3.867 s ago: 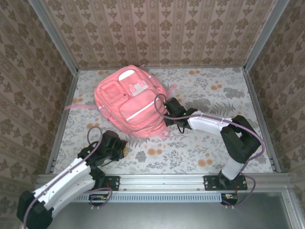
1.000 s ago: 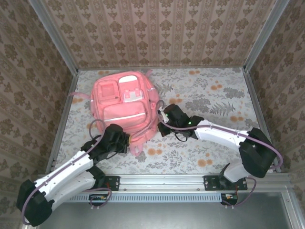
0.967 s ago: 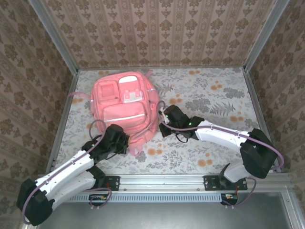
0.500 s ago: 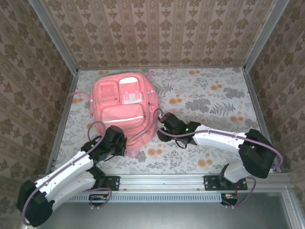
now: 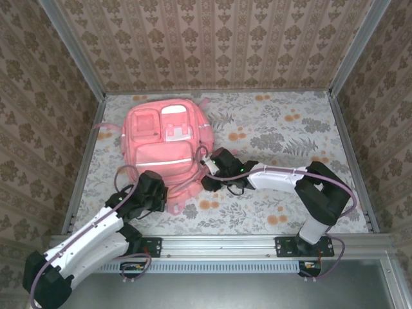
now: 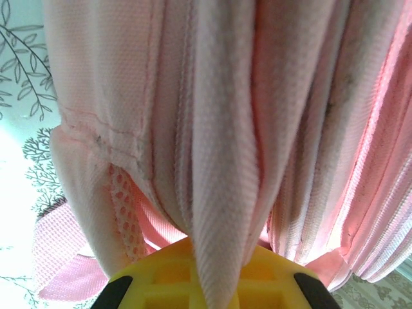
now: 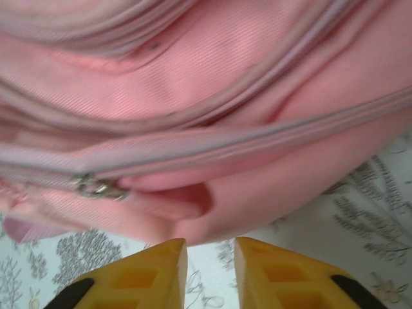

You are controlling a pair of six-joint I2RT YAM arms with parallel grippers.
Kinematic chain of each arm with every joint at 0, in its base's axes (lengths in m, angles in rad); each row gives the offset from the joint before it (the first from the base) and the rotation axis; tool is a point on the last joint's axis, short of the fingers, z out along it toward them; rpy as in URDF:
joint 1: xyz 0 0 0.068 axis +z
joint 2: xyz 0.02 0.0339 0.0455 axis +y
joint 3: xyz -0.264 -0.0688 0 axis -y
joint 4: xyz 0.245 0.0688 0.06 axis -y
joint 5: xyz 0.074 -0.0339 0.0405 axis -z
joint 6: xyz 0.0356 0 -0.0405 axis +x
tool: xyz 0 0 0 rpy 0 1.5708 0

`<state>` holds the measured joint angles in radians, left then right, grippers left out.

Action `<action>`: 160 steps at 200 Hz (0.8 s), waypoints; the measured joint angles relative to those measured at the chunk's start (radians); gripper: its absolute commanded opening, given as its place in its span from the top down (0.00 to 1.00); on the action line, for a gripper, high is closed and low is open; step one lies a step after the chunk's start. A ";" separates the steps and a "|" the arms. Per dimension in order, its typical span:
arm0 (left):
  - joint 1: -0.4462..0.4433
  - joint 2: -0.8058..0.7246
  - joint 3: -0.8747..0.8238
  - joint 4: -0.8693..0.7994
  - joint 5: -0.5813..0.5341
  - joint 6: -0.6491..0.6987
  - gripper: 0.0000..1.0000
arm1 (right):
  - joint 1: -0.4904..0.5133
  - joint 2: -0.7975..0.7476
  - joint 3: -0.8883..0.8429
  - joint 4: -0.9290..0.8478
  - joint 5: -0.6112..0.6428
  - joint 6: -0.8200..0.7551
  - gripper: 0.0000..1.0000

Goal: Pack the student bag

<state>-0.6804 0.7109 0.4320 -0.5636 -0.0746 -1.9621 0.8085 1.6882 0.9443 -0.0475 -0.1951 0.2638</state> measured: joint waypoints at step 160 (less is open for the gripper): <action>0.079 -0.040 -0.021 -0.016 0.053 0.148 1.00 | -0.129 0.068 0.127 -0.006 -0.164 0.624 0.63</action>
<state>-0.6010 0.6704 0.4107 -0.5797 -0.0212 -1.8145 0.6800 1.7561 1.0714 -0.0536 -0.3588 0.8879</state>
